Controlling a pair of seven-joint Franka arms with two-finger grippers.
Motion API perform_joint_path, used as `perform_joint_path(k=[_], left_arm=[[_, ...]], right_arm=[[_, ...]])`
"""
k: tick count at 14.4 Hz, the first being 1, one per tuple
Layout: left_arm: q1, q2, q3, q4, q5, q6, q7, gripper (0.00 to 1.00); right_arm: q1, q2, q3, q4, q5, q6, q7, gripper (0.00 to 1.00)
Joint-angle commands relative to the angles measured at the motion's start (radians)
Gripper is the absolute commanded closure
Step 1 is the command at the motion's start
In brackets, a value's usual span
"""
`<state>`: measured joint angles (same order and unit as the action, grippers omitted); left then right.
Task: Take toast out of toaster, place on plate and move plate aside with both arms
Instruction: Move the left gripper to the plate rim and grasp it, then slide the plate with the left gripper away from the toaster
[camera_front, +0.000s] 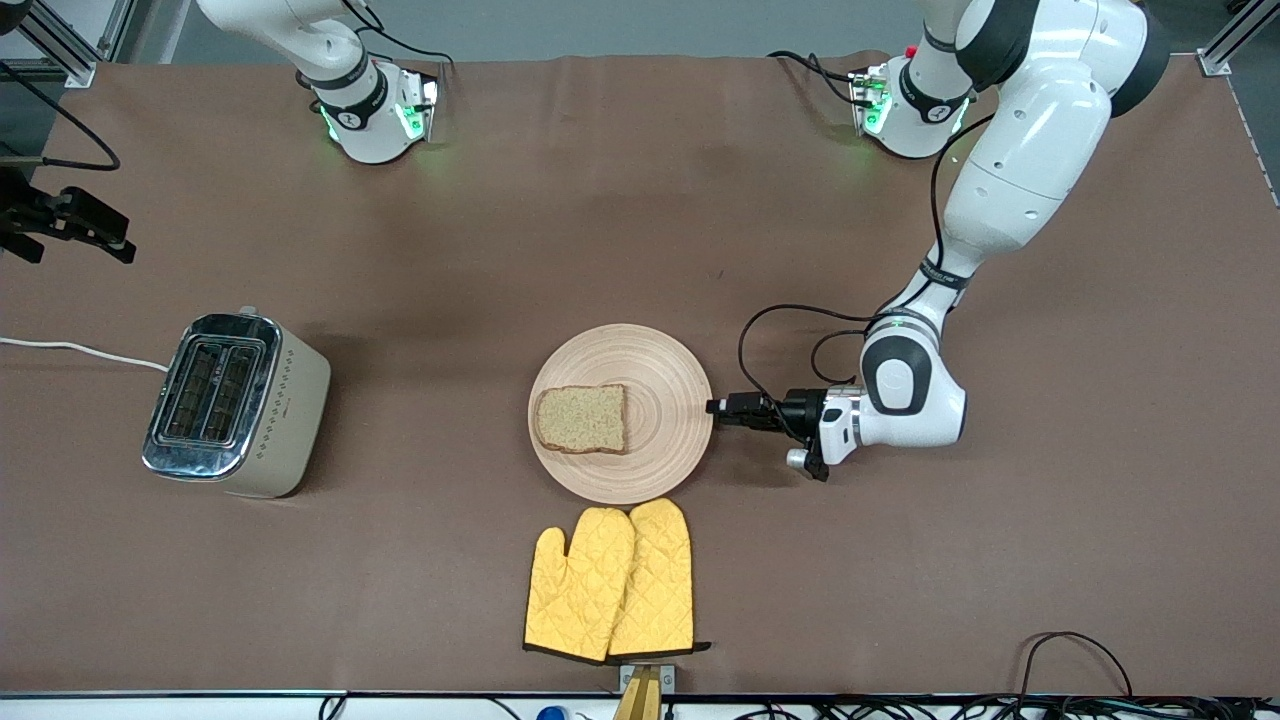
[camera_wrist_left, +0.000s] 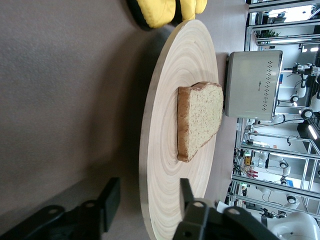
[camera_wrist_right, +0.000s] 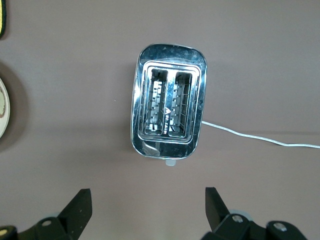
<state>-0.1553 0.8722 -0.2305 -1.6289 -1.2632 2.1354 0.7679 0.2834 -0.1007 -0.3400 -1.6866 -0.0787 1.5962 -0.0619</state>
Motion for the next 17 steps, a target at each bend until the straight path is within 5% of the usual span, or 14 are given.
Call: perform_joint_path(k=[1, 10, 13, 17], left_arm=[[-0.020, 0.022, 0.000, 0.015, -0.041, 0.018, 0.018, 0.56], [-0.020, 0.025, -0.001, 0.017, -0.055, 0.009, 0.025, 0.98], [0.005, -0.002, -0.001, 0.014, -0.044, -0.024, 0.033, 0.99], [0.106, -0.068, 0.003, 0.017, -0.041, -0.233, 0.021, 1.00]], right_arm=[[0.003, -0.031, -0.002, -0.027, 0.010, 0.004, 0.007, 0.00], [0.003, -0.031, -0.002, -0.024, 0.010, 0.002, 0.007, 0.00], [0.003, -0.030, -0.002, -0.024, 0.010, 0.002, 0.007, 0.00], [0.005, -0.031, -0.002, -0.024, 0.010, 0.002, 0.008, 0.00]])
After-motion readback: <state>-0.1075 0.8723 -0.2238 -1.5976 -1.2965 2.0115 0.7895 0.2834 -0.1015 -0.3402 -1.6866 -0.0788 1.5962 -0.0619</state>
